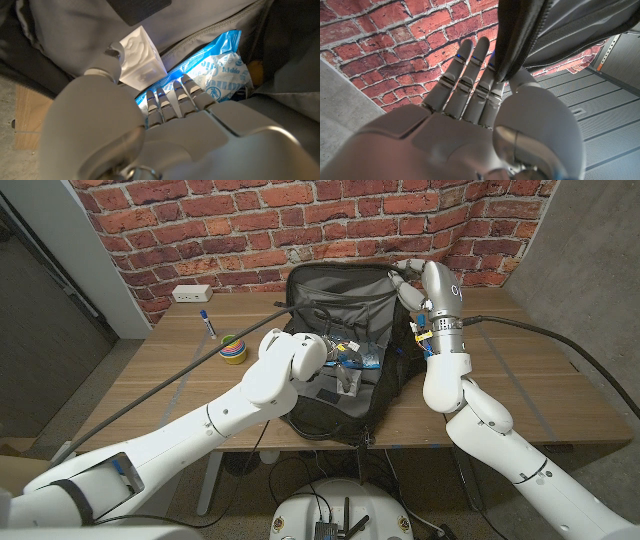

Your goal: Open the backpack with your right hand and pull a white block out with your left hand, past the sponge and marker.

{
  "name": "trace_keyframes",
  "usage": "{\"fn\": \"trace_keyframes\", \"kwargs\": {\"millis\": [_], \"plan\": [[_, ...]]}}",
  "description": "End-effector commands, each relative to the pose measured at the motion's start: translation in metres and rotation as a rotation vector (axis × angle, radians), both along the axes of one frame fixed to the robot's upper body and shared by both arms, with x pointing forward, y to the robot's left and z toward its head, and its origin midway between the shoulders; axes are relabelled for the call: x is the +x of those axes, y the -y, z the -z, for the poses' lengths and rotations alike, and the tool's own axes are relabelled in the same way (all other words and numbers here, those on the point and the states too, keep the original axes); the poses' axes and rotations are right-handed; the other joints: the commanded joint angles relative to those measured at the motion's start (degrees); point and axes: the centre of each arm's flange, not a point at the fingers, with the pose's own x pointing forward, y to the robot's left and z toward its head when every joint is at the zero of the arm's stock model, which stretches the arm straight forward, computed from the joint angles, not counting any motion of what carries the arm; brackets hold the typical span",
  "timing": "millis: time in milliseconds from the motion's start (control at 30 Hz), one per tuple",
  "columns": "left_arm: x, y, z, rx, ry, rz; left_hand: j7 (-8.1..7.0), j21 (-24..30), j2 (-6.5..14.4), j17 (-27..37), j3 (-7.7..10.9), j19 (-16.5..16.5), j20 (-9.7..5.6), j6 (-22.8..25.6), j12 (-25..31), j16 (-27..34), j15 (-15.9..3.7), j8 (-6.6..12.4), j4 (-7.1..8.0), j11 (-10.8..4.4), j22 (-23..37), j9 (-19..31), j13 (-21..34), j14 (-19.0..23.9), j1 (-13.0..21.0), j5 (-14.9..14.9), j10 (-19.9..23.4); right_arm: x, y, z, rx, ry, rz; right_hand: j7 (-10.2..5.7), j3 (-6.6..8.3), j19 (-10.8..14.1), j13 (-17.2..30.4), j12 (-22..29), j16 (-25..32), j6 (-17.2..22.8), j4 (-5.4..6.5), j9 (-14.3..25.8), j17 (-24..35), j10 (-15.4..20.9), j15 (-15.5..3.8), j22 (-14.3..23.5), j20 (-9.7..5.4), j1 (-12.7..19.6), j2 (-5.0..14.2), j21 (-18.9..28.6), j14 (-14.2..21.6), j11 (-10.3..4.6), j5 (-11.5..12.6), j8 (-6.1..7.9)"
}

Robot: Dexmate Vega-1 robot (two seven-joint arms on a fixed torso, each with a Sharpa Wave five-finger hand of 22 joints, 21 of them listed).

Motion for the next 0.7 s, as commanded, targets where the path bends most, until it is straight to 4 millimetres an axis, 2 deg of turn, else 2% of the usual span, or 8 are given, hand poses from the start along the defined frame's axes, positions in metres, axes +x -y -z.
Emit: {"fn": "trace_keyframes", "kwargs": {"millis": [33,367,567,700], "plan": [[-0.0013,0.0044,0.0080,-0.013,-0.016,0.015,-0.05,0.40,0.15,0.19,-0.41,0.67,-5.20,0.89,0.25,0.41,-8.22,0.49,-0.06,-0.03,0.10,0.28,0.12,0.98,0.79,0.46,0.80,-0.0051,0.0018,0.0013,0.001,0.009,0.002,-0.18,0.30,-0.49,0.12,-0.30,-0.11,0.43,0.11,0.15,0.22,0.39,-3.83,0.18,-7.23,-0.14,0.49,0.45,0.43,-0.02,0.24,0.15],[-0.0010,0.0058,0.0138,-0.002,-0.033,-0.002,-0.15,0.42,0.51,0.22,-1.07,1.30,-5.65,2.41,0.41,0.43,-8.81,0.77,0.03,-0.23,0.10,0.29,0.12,2.78,1.27,0.57,2.60,-0.0081,0.0033,0.0028,0.002,0.011,0.001,-0.23,0.39,-0.65,0.28,-0.36,-0.22,0.48,0.05,0.18,0.35,0.46,-3.93,0.15,-7.19,-0.05,0.54,0.71,0.44,0.12,0.28,0.02],[-0.0026,0.0043,0.0147,0.001,-0.032,-0.014,-0.33,0.46,0.88,0.28,-1.86,1.98,-6.17,4.16,0.68,0.53,-9.30,1.07,0.16,-1.09,0.12,0.32,0.14,4.87,1.58,0.67,4.85,-0.0092,0.0040,0.0040,0.006,0.013,-0.002,-0.26,0.32,-0.70,0.31,-0.47,-0.22,0.49,0.10,0.19,0.45,0.40,-3.80,0.14,-7.18,-0.16,0.46,0.87,0.52,0.06,0.27,-0.06],[-0.0034,0.0041,0.0159,0.007,-0.026,-0.020,-0.30,0.50,1.01,0.30,-2.22,2.35,-6.26,5.31,0.70,0.51,-9.50,1.35,0.19,-1.16,0.12,0.34,0.16,5.61,1.71,0.70,5.60,-0.0098,0.0041,0.0052,0.009,0.013,-0.004,-0.12,0.39,-0.73,0.36,-0.49,-0.34,0.47,0.08,0.20,0.47,0.48,-3.87,0.13,-7.19,-0.11,0.49,0.99,0.42,0.06,0.30,-0.13]]}}
